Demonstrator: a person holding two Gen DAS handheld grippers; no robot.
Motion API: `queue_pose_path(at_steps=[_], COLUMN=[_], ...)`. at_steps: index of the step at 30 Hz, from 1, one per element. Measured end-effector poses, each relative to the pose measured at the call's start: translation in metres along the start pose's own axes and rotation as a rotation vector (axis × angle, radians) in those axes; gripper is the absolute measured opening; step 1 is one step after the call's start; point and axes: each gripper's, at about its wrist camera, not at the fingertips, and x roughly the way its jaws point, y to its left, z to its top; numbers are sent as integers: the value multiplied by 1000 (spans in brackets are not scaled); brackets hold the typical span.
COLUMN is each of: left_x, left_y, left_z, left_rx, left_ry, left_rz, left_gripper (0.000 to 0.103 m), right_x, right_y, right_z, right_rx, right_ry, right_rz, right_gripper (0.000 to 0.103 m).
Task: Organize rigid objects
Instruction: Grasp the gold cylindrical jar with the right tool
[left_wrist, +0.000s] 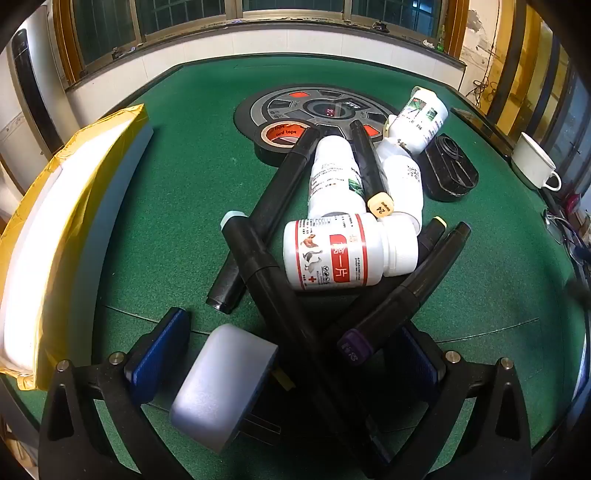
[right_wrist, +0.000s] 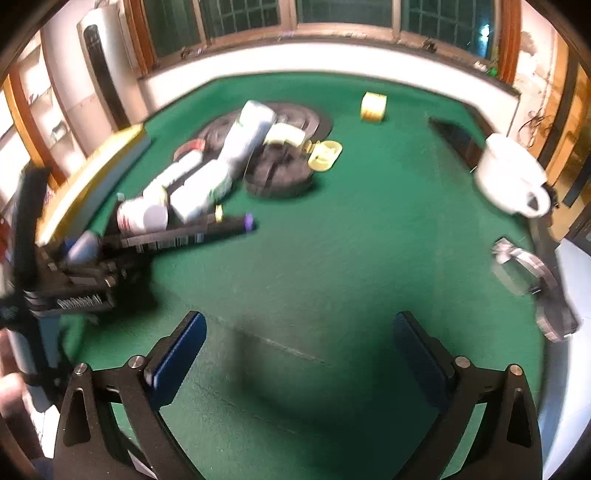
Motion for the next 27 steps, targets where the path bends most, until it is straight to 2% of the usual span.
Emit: queue_pose_path(at_steps=[4,6,9,12,15,16,19,22,27], left_x=[0,-10,-33,-47,-48,-47,-56,-62,-58], left_y=[1,6,15,25,41,44,39,33,38], left_z=[0,-3,-7,-5,-13,-14,-25,-28,-32], left_rx=[29,54,62,89,53,37,44,72,62], left_ry=[1,-42,-133,-206,-228,-225,-231,-237,-210], left_rz=[-17,-55,5,-9,-56,-84,-87,-61,-77], left_gripper=[103,99,99,99,97,92,91,91,91], right_x=[-21,-18,5,31,64,77,108,133,160], right_y=[-15,-24,-38,-54,-67,-69,-72,-78,-83], right_z=[39,69,116,153,185,195,215,227,235], right_rx=[51,82,97,135,156,157,150,175,181], right_ry=[-72,-102,-104,-96,-75,-71,-12,24,48], right_rz=[-39,-62,-91,-56,-94,-100,-129,-115,-146], right_gripper=[93,93,93,93,92,85,69,69,68])
